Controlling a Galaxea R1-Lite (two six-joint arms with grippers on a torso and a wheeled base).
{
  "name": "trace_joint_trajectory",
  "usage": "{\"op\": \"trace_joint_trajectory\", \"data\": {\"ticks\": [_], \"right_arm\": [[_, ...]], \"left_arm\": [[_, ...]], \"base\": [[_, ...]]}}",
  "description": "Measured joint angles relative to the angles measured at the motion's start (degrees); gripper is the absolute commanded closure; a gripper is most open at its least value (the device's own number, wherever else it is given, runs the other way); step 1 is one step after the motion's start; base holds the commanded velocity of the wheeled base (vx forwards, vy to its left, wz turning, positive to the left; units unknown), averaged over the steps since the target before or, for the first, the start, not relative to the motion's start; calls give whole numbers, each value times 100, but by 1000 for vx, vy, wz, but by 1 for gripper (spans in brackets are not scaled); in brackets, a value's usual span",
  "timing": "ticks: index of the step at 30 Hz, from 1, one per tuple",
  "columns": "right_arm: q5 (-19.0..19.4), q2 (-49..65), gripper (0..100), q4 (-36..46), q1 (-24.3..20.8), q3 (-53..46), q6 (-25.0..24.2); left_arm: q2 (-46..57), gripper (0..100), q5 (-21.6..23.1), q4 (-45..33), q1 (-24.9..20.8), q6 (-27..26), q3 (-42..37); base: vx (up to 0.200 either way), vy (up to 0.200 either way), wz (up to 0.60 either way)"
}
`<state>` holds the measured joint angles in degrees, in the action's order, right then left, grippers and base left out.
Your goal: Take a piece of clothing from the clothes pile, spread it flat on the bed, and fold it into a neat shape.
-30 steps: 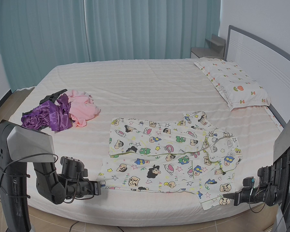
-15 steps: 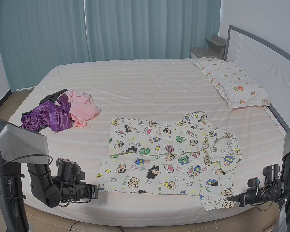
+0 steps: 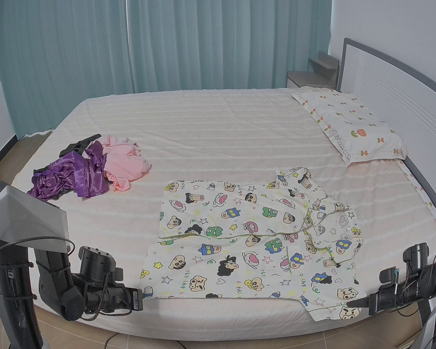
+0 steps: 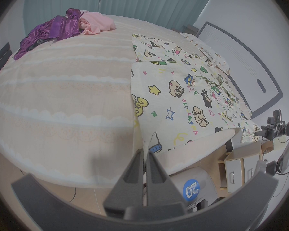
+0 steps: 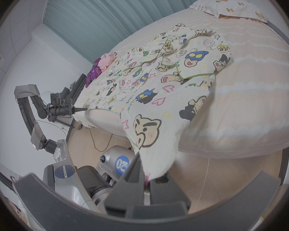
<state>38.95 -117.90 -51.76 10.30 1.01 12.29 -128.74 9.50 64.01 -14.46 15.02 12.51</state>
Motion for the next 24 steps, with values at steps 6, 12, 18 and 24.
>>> {"op": "trace_joint_trajectory", "data": {"ticks": [6,12,18,24], "right_arm": [[-15,400,100,745,46,-2,90],[-124,762,100,1329,46,-2,110],[-471,948,100,1832,28,-2,297],[-518,1046,100,2100,9,-2,345]], "left_arm": [[11,100,84,83,-28,-143,-273],[60,100,210,83,-45,-391,-658],[85,100,308,57,-63,-455,-951],[110,100,399,-33,-76,-486,-1117]], "base": [[0,0,0],[0,0,0],[0,0,0],[0,0,0]]}}
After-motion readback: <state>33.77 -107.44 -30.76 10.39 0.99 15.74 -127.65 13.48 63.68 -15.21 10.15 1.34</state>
